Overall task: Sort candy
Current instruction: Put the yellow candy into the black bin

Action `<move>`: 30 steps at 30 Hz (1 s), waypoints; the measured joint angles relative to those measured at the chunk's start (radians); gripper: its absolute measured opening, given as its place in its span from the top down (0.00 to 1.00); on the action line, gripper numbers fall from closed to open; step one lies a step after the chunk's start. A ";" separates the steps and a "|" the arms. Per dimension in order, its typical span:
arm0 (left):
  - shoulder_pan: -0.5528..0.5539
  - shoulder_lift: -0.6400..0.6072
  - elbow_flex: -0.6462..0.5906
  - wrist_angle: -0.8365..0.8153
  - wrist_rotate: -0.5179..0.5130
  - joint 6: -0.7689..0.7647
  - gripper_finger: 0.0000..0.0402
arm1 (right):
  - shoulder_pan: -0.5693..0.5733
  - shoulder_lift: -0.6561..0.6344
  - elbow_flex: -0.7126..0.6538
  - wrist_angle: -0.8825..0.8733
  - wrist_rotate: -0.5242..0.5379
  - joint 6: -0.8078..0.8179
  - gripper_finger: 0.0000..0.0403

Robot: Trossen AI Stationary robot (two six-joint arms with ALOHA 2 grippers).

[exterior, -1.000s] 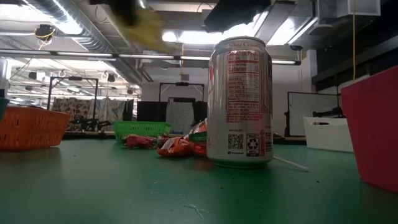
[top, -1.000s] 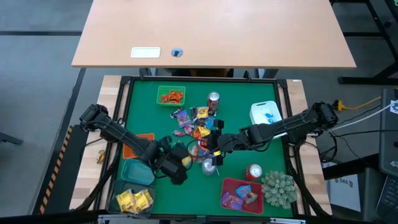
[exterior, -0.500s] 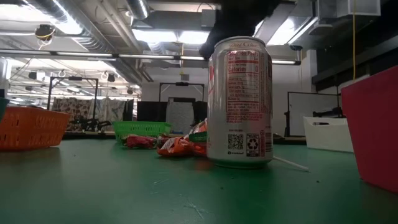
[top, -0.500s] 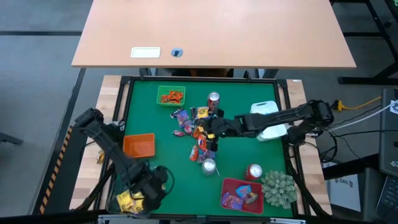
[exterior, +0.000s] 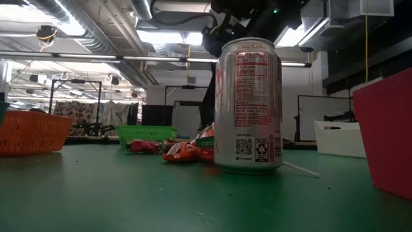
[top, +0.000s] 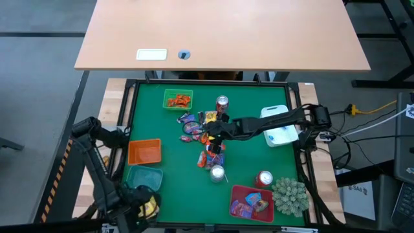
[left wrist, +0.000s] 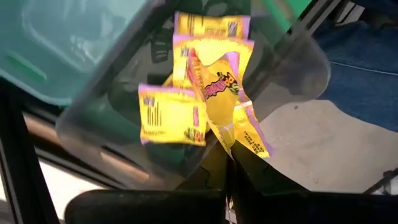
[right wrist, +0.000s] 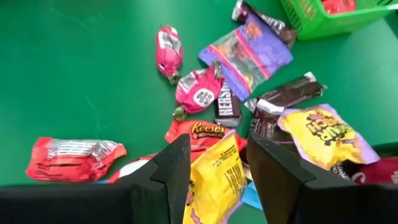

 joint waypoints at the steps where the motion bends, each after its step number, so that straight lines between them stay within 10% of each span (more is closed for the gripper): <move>1: -0.009 0.000 0.000 0.000 0.001 -0.023 1.00 | 0.000 0.006 0.000 0.000 0.001 0.000 0.61; 30: -0.067 0.000 0.000 -0.022 -0.222 -0.259 0.59 | 0.000 0.078 0.000 -0.013 -0.019 0.086 0.61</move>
